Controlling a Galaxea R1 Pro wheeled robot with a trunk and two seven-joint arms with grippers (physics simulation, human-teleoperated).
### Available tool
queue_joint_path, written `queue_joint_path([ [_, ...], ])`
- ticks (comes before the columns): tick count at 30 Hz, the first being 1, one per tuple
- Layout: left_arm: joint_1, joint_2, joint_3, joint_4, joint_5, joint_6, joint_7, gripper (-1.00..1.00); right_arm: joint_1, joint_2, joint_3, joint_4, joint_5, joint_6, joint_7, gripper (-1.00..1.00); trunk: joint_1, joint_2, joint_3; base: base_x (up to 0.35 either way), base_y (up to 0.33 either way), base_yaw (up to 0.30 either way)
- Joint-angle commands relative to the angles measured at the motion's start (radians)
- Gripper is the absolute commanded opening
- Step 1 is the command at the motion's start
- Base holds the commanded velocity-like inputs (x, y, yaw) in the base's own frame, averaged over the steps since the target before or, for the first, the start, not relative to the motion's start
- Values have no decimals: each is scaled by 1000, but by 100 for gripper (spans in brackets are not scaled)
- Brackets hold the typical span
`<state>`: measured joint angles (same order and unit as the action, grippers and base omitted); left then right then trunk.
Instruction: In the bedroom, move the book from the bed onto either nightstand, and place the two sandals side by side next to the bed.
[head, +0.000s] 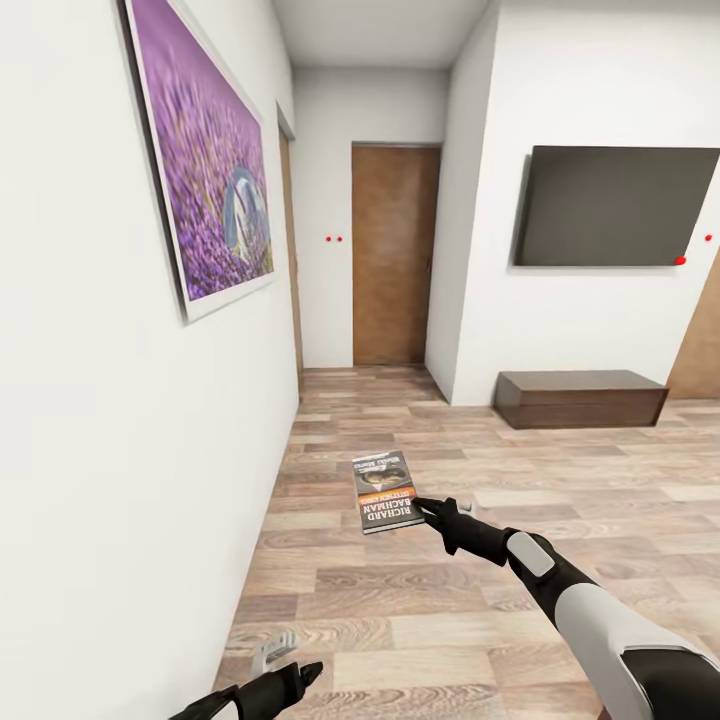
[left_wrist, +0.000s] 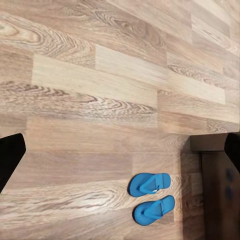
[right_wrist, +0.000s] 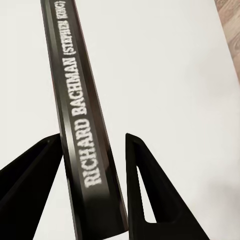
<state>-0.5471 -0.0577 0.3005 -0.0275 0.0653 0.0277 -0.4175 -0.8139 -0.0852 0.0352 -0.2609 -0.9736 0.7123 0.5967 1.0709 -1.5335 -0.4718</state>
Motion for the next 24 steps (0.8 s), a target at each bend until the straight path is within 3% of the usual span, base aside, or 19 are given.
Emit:
queue_joint_path([
  [1, 0, 0, 0, 0, 7, 3, -3, 100, -1, -1, 3, 0, -5, 4, 2, -100, 0, -1, -1, 74, 0, 33],
  [24, 0, 2, 0, 0, 7, 3, -3, 100, -1, -1, 3, 0, -4, 4, 2, -100, 0, -1, -1, 67, 0, 5],
])
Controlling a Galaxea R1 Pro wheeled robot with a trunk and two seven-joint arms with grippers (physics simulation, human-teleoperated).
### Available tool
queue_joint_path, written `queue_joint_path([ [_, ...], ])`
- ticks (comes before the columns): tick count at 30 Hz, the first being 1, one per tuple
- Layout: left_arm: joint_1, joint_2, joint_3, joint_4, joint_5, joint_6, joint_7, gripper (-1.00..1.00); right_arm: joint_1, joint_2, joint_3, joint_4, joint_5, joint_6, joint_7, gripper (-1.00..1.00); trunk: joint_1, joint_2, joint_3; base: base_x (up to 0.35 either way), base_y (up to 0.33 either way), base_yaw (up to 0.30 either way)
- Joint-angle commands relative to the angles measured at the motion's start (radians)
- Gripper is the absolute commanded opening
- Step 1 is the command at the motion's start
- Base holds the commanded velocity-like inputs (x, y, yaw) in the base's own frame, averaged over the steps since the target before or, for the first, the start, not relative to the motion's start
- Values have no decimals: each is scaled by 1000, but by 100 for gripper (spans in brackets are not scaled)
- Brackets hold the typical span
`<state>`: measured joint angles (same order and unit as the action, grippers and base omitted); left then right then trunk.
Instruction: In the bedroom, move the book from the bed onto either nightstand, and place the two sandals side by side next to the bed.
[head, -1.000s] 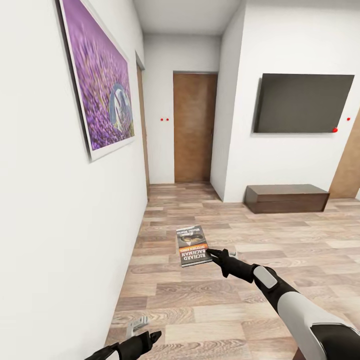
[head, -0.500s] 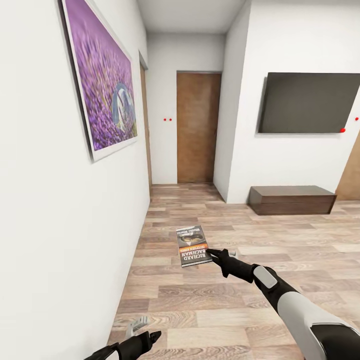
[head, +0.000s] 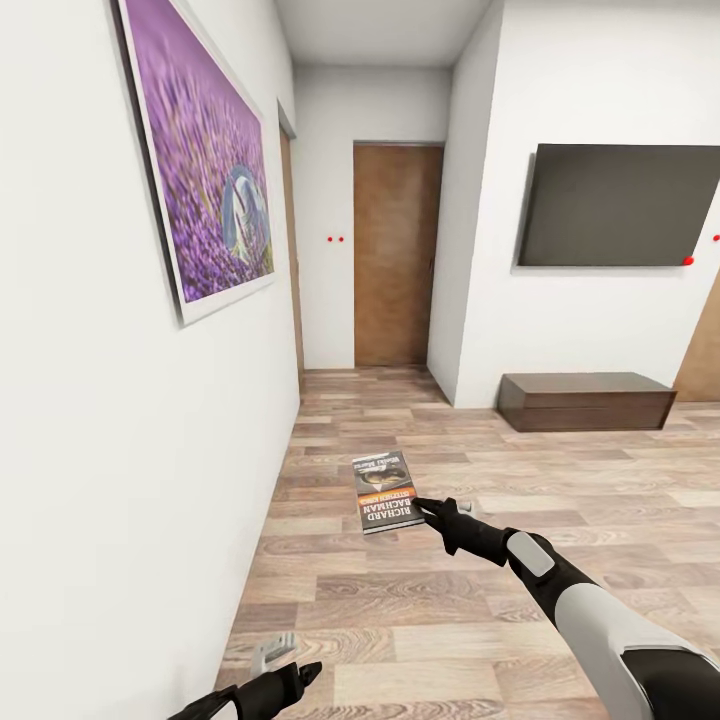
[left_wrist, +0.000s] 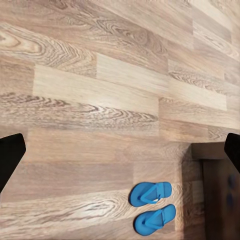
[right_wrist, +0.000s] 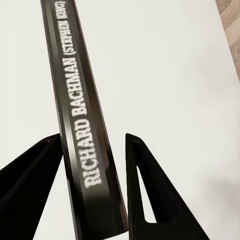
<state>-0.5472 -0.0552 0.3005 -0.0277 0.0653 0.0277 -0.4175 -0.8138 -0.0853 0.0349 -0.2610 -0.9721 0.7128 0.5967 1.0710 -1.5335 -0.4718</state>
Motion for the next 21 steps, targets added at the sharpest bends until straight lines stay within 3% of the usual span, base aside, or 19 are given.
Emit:
queue_joint_path([
  [1, 0, 0, 0, 0, 7, 3, -3, 100, -1, -1, 3, 0, -5, 4, 2, -100, 0, -1, -1, 16, 0, 0],
  [21, 0, 0, 0, 0, 7, 3, -3, 100, -1, -1, 3, 0, -5, 4, 2, -100, 0, -1, -1, 3, 32, 0],
])
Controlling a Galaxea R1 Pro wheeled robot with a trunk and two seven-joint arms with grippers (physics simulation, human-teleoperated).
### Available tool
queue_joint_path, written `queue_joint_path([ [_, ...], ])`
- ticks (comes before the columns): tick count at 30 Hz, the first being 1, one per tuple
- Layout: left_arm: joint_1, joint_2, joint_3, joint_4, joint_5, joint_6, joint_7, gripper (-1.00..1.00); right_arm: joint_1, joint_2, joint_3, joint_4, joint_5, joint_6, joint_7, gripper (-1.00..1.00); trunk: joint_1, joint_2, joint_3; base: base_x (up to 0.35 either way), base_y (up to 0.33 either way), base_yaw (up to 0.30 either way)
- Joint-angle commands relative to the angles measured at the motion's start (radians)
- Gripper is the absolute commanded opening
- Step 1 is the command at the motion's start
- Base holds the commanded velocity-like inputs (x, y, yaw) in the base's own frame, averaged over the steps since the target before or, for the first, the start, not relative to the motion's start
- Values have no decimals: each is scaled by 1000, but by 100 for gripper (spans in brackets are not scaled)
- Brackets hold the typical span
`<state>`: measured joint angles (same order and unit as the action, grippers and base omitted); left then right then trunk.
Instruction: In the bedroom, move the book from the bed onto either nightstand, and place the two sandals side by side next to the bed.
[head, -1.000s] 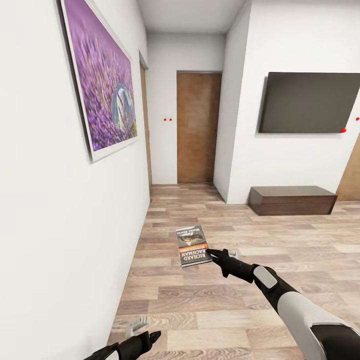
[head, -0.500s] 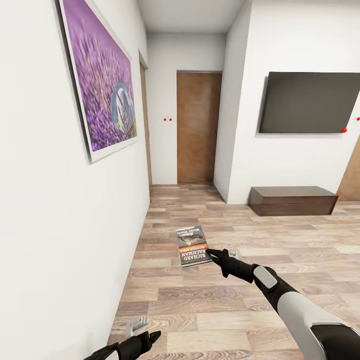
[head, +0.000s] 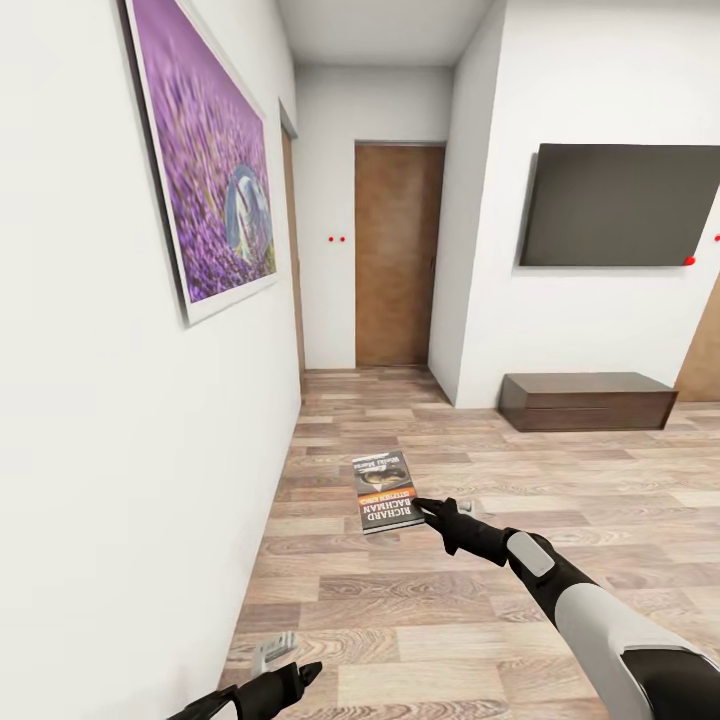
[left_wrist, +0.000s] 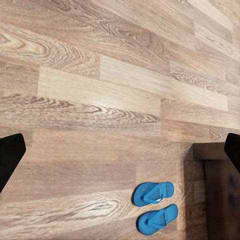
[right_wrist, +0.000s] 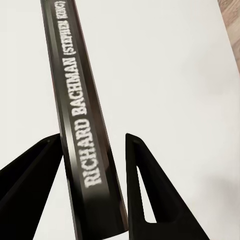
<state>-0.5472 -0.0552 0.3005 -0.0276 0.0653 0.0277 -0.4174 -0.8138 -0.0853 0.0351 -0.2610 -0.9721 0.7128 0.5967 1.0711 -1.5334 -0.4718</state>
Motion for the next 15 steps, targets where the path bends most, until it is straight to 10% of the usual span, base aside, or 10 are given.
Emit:
queue_joint_path([
  [1, 0, 0, 0, 0, 7, 3, -3, 100, -1, -1, 3, 0, -5, 4, 2, -100, 0, -1, -1, 0, 40, 0],
  [15, 0, 0, 0, 0, 7, 3, -3, 100, -1, -1, 3, 1, -5, 4, 2, -100, 0, -1, -1, 0, 10, 0],
])
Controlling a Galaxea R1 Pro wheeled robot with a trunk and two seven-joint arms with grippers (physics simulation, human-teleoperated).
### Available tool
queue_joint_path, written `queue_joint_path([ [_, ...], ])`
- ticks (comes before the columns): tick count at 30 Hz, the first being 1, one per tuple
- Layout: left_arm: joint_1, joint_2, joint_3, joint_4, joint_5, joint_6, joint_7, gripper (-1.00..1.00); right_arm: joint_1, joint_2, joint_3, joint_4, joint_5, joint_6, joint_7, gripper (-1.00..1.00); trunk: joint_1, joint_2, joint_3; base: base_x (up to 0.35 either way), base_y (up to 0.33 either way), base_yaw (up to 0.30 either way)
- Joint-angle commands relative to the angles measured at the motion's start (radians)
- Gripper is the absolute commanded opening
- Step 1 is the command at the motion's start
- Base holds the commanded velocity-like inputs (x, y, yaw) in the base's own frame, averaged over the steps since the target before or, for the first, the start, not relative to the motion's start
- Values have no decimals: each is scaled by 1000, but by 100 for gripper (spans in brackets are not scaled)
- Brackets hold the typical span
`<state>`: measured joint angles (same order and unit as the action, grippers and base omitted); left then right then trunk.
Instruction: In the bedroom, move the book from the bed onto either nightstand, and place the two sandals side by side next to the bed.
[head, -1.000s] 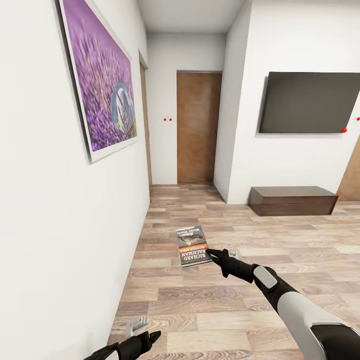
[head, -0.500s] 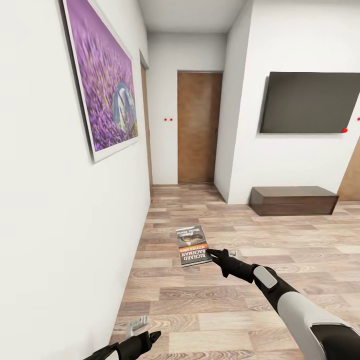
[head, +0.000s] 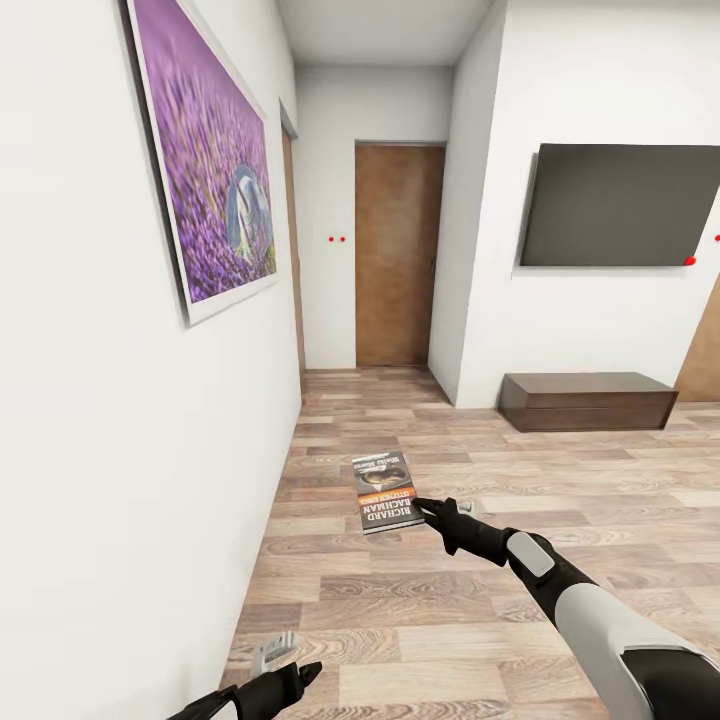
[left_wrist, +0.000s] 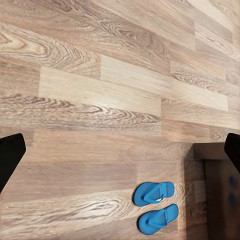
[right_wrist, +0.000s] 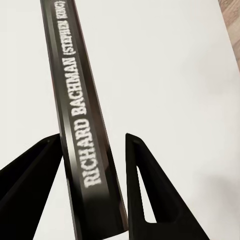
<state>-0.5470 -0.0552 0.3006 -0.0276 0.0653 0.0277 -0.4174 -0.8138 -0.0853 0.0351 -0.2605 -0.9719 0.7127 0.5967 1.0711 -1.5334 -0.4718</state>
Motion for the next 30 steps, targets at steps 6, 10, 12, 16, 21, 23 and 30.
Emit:
queue_joint_path([
  [6, -1, 0, 0, -1, 7, 3, -3, 100, -1, -1, 3, 0, -5, 4, 2, -100, 0, -1, -1, 0, 0, 0],
  [10, -1, 0, 0, -1, 7, 3, -3, 100, -1, -1, 3, 0, -5, 4, 2, -100, 0, -1, -1, 0, 0, 0],
  [12, -1, 0, 0, -1, 7, 3, -3, 100, -1, -1, 3, 0, -5, 4, 2, -100, 0, -1, -1, 0, 0, 0],
  [16, -1, 0, 0, -1, 7, 3, -3, 100, -1, -1, 3, 0, -5, 4, 2, -100, 0, -1, -1, 30, 11, 0],
  [21, -1, 0, 0, -1, 7, 3, -3, 100, -1, -1, 3, 0, -5, 4, 2, -100, 0, -1, -1, 71, 50, 0],
  [23, -1, 0, 0, -1, 7, 3, -3, 100, -1, -1, 3, 0, -5, 4, 2, -100, 0, -1, -1, 87, 68, 0],
  [30, 0, 0, 0, -1, 7, 3, -3, 100, -1, -1, 3, 0, -5, 4, 2, -100, 0, -1, -1, 93, 76, 0],
])
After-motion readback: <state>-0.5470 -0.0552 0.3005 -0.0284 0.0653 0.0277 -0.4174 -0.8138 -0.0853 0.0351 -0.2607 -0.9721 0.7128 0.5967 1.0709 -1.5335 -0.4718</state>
